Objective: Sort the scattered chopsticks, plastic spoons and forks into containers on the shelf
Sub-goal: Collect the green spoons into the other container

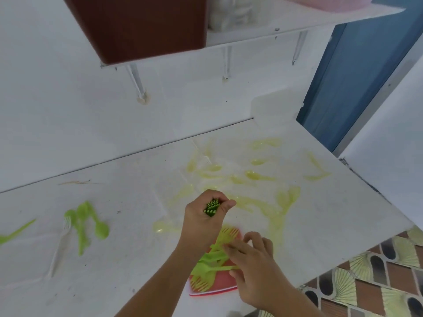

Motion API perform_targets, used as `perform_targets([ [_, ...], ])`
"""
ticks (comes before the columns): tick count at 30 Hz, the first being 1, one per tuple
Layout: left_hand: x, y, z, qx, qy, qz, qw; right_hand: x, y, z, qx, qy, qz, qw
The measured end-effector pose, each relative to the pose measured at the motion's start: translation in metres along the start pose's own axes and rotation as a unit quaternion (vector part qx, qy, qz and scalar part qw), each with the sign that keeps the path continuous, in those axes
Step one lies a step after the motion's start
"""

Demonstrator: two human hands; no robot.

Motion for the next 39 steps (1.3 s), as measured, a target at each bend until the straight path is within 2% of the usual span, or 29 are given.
perform_targets([
  [3, -0.007, -0.012, 0.0, -0.048, -0.062, -0.068, 0.995, 0.003, -0.007, -0.013, -0.061, 0.02, 0.007, 0.998],
  [6, -0.033, -0.026, 0.008, -0.197, -0.081, -0.199, 0.957, 0.016, -0.004, -0.012, -0.072, 0.026, -0.087, 0.993],
  [8, -0.049, -0.03, 0.017, -0.292, -0.089, -0.306, 0.902, 0.025, 0.012, -0.007, -0.007, 0.011, -0.15, 0.989],
  [10, -0.057, -0.03, 0.026, -0.345, -0.098, -0.382, 0.852, 0.037, 0.028, 0.0, 0.124, -0.031, -0.218, 0.967],
  [11, -0.056, -0.03, 0.029, -0.349, -0.096, -0.402, 0.841, 0.041, 0.036, 0.003, 0.183, -0.063, -0.246, 0.95],
  [12, -0.056, -0.031, 0.03, -0.344, -0.091, -0.407, 0.841, 0.042, 0.042, 0.002, 0.209, -0.092, -0.263, 0.938],
  [13, -0.055, -0.029, 0.031, -0.333, -0.083, -0.395, 0.852, 0.04, 0.046, 0.0, 0.205, -0.107, -0.269, 0.935],
  [16, -0.061, -0.019, 0.026, -0.323, -0.05, -0.361, 0.874, 0.035, 0.035, -0.011, 0.102, -0.108, -0.287, 0.946],
  [19, -0.067, -0.003, 0.023, -0.308, -0.054, -0.398, 0.863, 0.034, 0.023, -0.022, 0.14, -0.058, -0.189, 0.97],
  [22, -0.069, 0.01, 0.022, -0.269, -0.066, -0.429, 0.86, 0.034, 0.016, -0.033, 0.151, -0.052, -0.103, 0.982],
  [26, -0.065, 0.023, 0.016, -0.211, -0.108, -0.477, 0.846, 0.027, 0.023, -0.037, 0.093, -0.058, -0.009, 0.994],
  [28, -0.07, 0.027, 0.015, -0.211, -0.113, -0.491, 0.837, 0.027, 0.026, -0.037, 0.05, -0.07, -0.006, 0.996],
  [31, -0.078, 0.027, 0.015, -0.214, -0.133, -0.5, 0.829, 0.025, 0.035, -0.043, 0.108, -0.086, -0.056, 0.989],
  [33, -0.079, 0.028, 0.014, -0.193, -0.166, -0.472, 0.844, 0.023, 0.026, -0.045, 0.136, -0.047, -0.039, 0.989],
  [35, -0.083, 0.031, 0.016, -0.183, -0.191, -0.439, 0.859, 0.022, 0.013, -0.049, 0.109, -0.046, -0.017, 0.993],
  [38, -0.093, 0.033, 0.021, -0.199, -0.213, -0.441, 0.849, 0.016, 0.007, -0.049, 0.098, -0.022, 0.017, 0.995],
  [39, -0.093, 0.036, 0.023, -0.191, -0.21, -0.428, 0.858, 0.013, 0.008, -0.049, 0.103, -0.011, 0.026, 0.994],
])
Point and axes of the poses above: each hand's wrist, its own z-axis away from the middle knuckle, its own y-axis out of the back of the hand, x = y × z, the point moved 4 cm from there along -z, towards the middle knuckle, and after that the axes turned 8 degrees about x, right-handed, at the moved point
